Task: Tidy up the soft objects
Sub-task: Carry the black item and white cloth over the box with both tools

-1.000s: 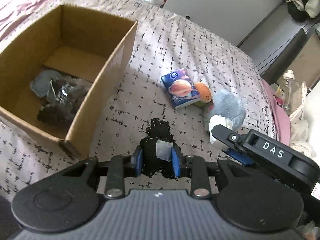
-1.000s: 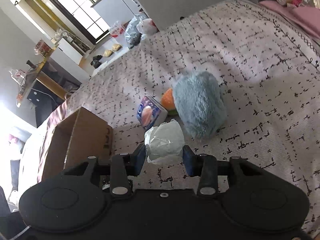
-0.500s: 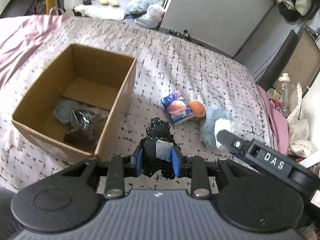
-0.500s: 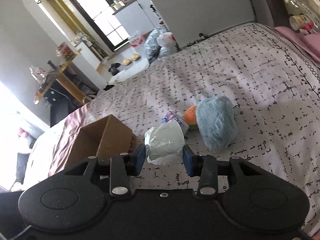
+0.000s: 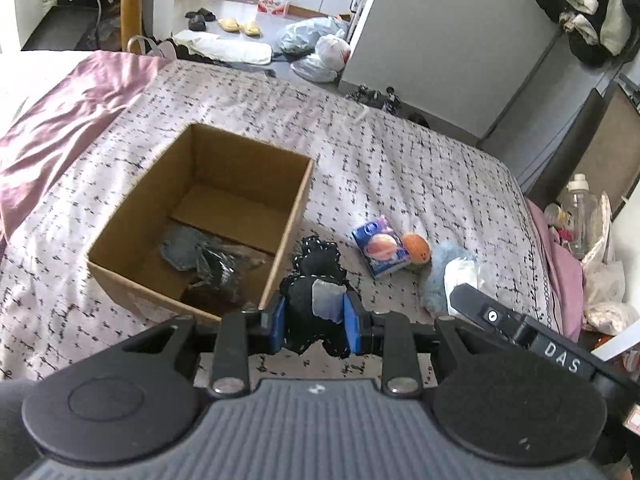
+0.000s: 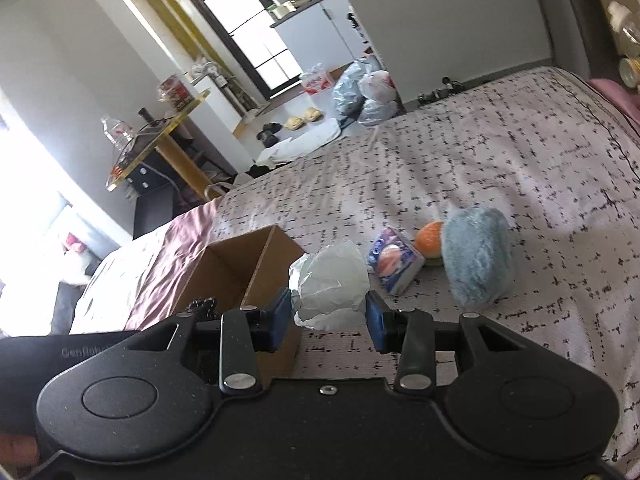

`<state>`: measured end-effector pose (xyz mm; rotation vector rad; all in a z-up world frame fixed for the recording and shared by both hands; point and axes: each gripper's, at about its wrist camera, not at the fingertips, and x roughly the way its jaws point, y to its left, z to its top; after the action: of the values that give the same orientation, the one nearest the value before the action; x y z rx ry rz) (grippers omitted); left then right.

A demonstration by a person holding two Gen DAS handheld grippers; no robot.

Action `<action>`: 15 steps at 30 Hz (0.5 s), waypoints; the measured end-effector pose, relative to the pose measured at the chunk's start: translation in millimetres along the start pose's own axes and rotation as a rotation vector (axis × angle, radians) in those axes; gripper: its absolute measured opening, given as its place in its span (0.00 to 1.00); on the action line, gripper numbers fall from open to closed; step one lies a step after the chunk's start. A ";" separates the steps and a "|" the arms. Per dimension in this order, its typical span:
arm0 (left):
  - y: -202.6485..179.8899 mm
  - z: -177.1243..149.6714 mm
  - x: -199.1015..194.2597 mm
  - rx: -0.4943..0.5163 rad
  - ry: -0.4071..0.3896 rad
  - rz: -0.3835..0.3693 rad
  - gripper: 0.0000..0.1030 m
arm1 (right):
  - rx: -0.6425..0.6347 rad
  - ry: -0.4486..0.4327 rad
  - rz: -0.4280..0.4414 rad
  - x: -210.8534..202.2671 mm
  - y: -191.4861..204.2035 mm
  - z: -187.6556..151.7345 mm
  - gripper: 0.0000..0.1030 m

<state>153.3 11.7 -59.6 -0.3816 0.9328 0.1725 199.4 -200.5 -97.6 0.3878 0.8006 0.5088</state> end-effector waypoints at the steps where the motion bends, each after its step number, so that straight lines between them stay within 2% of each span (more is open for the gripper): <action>1: 1.6 1.0 -1.3 -0.001 -0.004 0.004 0.28 | -0.007 0.000 0.003 -0.1 2.2 0.2 0.38; 8: 25.1 18.0 -9.9 -0.027 -0.035 0.008 0.28 | -0.108 0.023 0.064 5.1 28.6 0.7 0.39; 15: 49.6 31.0 -10.4 -0.046 -0.046 0.017 0.28 | -0.132 0.044 0.082 18.3 48.5 3.7 0.39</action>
<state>155.1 69.6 -46.7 -0.4105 0.8878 0.2182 199.3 -151.2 -81.1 0.2892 0.7909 0.6455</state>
